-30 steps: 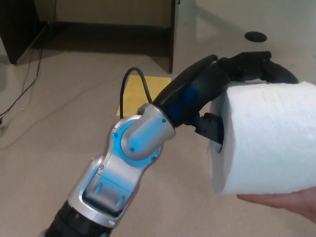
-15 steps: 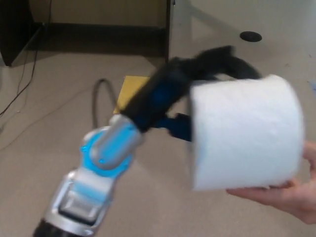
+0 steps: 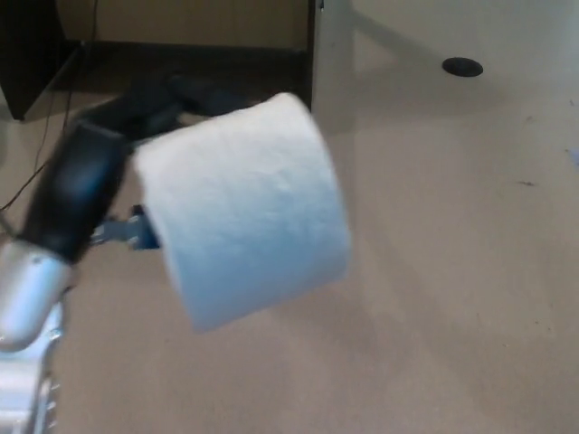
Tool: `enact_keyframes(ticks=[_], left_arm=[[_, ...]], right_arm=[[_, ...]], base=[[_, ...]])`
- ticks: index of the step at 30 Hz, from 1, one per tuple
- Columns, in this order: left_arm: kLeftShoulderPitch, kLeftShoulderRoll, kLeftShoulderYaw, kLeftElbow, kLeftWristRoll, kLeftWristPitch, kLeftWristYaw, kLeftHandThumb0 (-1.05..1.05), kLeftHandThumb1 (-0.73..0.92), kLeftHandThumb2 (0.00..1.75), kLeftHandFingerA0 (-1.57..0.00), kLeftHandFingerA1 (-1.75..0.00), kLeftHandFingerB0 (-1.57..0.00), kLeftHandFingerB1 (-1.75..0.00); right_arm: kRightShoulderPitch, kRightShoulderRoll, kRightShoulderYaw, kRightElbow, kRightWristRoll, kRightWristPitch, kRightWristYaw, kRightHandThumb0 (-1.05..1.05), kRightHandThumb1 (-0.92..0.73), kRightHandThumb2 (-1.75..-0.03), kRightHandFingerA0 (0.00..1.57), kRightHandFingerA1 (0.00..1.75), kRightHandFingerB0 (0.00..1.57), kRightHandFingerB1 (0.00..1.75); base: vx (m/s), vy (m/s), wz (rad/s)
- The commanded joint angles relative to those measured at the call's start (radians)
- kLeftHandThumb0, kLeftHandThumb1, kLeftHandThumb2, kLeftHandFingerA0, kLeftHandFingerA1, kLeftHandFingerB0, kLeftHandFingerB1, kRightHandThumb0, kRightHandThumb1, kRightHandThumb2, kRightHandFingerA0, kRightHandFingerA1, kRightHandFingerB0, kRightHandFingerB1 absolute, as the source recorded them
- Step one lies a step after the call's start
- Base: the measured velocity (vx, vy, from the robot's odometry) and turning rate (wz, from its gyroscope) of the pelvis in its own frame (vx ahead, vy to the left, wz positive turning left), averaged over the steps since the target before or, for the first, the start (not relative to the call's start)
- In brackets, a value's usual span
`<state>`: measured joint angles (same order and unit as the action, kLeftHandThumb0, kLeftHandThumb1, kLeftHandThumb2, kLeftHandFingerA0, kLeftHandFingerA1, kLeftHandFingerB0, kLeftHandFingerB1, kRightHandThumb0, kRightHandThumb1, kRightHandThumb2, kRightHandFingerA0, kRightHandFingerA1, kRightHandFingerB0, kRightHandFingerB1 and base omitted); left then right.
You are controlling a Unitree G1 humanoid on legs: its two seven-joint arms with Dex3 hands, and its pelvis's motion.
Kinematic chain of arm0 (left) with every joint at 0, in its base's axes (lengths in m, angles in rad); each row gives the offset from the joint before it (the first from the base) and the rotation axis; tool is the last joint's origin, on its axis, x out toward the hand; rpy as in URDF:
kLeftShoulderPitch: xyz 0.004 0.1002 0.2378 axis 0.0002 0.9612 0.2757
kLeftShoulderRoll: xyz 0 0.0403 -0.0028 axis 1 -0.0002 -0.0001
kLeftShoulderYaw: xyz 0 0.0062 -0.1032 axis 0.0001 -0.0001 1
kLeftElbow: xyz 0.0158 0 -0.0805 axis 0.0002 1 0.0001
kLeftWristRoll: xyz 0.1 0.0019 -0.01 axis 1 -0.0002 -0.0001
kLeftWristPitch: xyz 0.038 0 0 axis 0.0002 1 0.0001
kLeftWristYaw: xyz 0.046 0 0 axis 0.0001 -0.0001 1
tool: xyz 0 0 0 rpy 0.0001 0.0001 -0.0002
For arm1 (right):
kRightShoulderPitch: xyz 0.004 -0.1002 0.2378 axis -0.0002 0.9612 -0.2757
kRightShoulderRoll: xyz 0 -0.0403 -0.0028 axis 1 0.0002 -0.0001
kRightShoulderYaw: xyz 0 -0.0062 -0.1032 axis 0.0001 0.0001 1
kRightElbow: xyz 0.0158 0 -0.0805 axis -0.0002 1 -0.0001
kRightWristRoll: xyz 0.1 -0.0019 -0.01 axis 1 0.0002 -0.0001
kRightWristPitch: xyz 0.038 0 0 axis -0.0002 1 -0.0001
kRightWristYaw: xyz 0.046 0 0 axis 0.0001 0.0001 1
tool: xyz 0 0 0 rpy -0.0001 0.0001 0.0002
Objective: A person is holding a toilet paper roll and the robot extends its left hand to grab the roll by inserting its thumb into the gap in the middle and brings its hand down by its side. Then it extends its arm again to hand the toilet paper roll back to the person.
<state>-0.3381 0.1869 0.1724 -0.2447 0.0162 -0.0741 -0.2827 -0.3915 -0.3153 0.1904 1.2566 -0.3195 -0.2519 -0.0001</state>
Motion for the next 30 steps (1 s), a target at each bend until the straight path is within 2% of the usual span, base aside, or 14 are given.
enact_keyframes(ticks=[1, 3, 5, 6, 7, 11, 12, 17, 18, 20, 21, 25, 26, 30], left_arm=[[0.113, 0.042, 0.091, 0.053, -0.088, -0.071, -0.010, 0.01, 0.79, 0.74, -1.06, -1.29, -0.80, -1.11], [0.178, 0.055, 0.127, 0.144, -0.070, -0.137, 0.001, 0.07, 0.74, 0.82, -1.02, -1.24, -0.80, -1.12], [0.196, 0.060, 0.141, 0.203, -0.066, -0.171, 0.013, 0.08, 0.74, 0.83, -1.02, -1.25, -0.80, -1.12], [0.218, 0.059, 0.153, 0.240, -0.070, -0.169, 0.020, 0.08, 0.75, 0.82, -0.99, -1.28, -0.80, -1.12], [0.228, 0.060, 0.160, 0.269, -0.066, -0.185, 0.025, 0.04, 0.79, 0.75, -0.98, -1.33, -0.80, -1.12], [0.287, 0.079, 0.193, 0.498, -0.002, -0.280, 0.102, 0.39, 0.73, 0.98, -1.04, -1.32, -0.84, -1.11], [0.292, 0.087, 0.196, 0.561, 0.005, -0.302, 0.115, 0.04, 0.74, 0.84, -0.95, -1.40, -0.80, -1.15], [0.331, 0.119, 0.213, 0.854, 0.014, -0.396, 0.152, -0.06, 0.73, 0.86, -0.92, -1.50, -0.77, -1.24], [0.338, 0.125, 0.220, 0.916, -0.002, -0.419, 0.144, -0.06, 0.73, 0.85, -0.94, -1.48, -0.79, -1.20], [0.342, 0.131, 0.224, 0.954, -0.017, -0.414, 0.133, -0.05, 0.76, 0.82, -0.92, -1.49, -0.76, -1.20], [0.344, 0.130, 0.228, 0.982, -0.023, -0.428, 0.137, -0.04, 0.75, 0.83, -0.92, -1.49, -0.78, -1.19], [0.356, 0.145, 0.207, 1.072, 0.009, -0.481, 0.180, -0.09, 0.80, 0.75, -0.89, -1.46, -0.77, -1.20], [0.359, 0.152, 0.199, 1.104, 0.019, -0.493, 0.190, -0.07, 0.80, 0.77, -0.89, -1.45, -0.77, -1.18], [0.339, 0.171, 0.169, 1.196, 0.046, -0.486, 0.235, -0.10, 0.78, 0.76, -0.87, -1.45, -0.78, -1.20]], right_arm=[[-0.005, -0.014, 0.003, 0.002, -0.008, 0.006, 0.007, -0.38, -0.69, -0.60, 0.63, 0.61, 0.44, 0.39], [-0.004, -0.015, 0.009, -0.001, -0.012, 0.006, 0.009, -0.43, -0.56, -0.87, 0.58, 0.68, 0.38, 0.52], [-0.012, -0.018, 0.011, 0.000, -0.014, 0.009, 0.011, -0.37, -0.70, -0.61, 0.62, 0.61, 0.43, 0.39], [-0.014, -0.018, 0.014, 0.000, -0.017, 0.013, 0.011, -0.44, -0.57, -0.87, 0.60, 0.69, 0.37, 0.52], [-0.014, -0.017, 0.016, 0.000, -0.019, 0.014, 0.009, -0.38, -0.70, -0.61, 0.63, 0.59, 0.44, 0.39], [-0.010, -0.011, 0.019, 0.002, -0.018, 0.011, 0.008, -0.39, -0.69, -0.61, 0.64, 0.65, 0.44, 0.39], [-0.010, -0.012, 0.020, 0.001, -0.018, 0.011, 0.010, -0.38, -0.70, -0.61, 0.64, 0.66, 0.43, 0.39], [-0.017, -0.018, 0.018, 0.000, -0.014, 0.009, 0.017, -0.38, -0.69, -0.60, 0.60, 0.56, 0.44, 0.40], [-0.018, -0.019, 0.019, -0.001, -0.015, 0.006, 0.014, -0.43, -0.55, -0.87, 0.58, 0.69, 0.38, 0.53], [-0.023, -0.015, 0.015, 0.001, -0.012, 0.013, 0.016, -0.44, -0.55, -0.87, 0.63, 0.73, 0.38, 0.53], [-0.022, -0.013, 0.014, 0.003, -0.010, 0.014, 0.014, -0.38, -0.69, -0.61, 0.66, 0.70, 0.44, 0.39], [-0.015, -0.010, 0.021, 0.004, -0.018, 0.015, 0.007, -0.43, -0.56, -0.87, 0.63, 0.74, 0.36, 0.52], [-0.011, -0.008, 0.024, 0.004, -0.019, 0.012, 0.008, -0.38, -0.69, -0.60, 0.64, 0.64, 0.42, 0.39], [-0.020, -0.005, 0.023, 0.004, -0.017, 0.011, 0.009, -0.38, -0.69, -0.60, 0.64, 0.64, 0.43, 0.40]], base=[[0.00, 0.000, 0.00], [0.00, 0.000, 0.00], [0.00, 0.000, 0.00], [0.00, 0.000, 0.00], [0.00, 0.000, 0.00], [0.00, 0.000, 0.00], [0.00, 0.000, 0.00], [0.00, 0.000, 0.00], [0.00, 0.000, 0.00], [0.00, 0.000, 0.00], [0.00, 0.000, 0.00], [0.00, 0.000, 0.00], [0.00, 0.000, 0.00], [0.00, 0.000, 0.00]])
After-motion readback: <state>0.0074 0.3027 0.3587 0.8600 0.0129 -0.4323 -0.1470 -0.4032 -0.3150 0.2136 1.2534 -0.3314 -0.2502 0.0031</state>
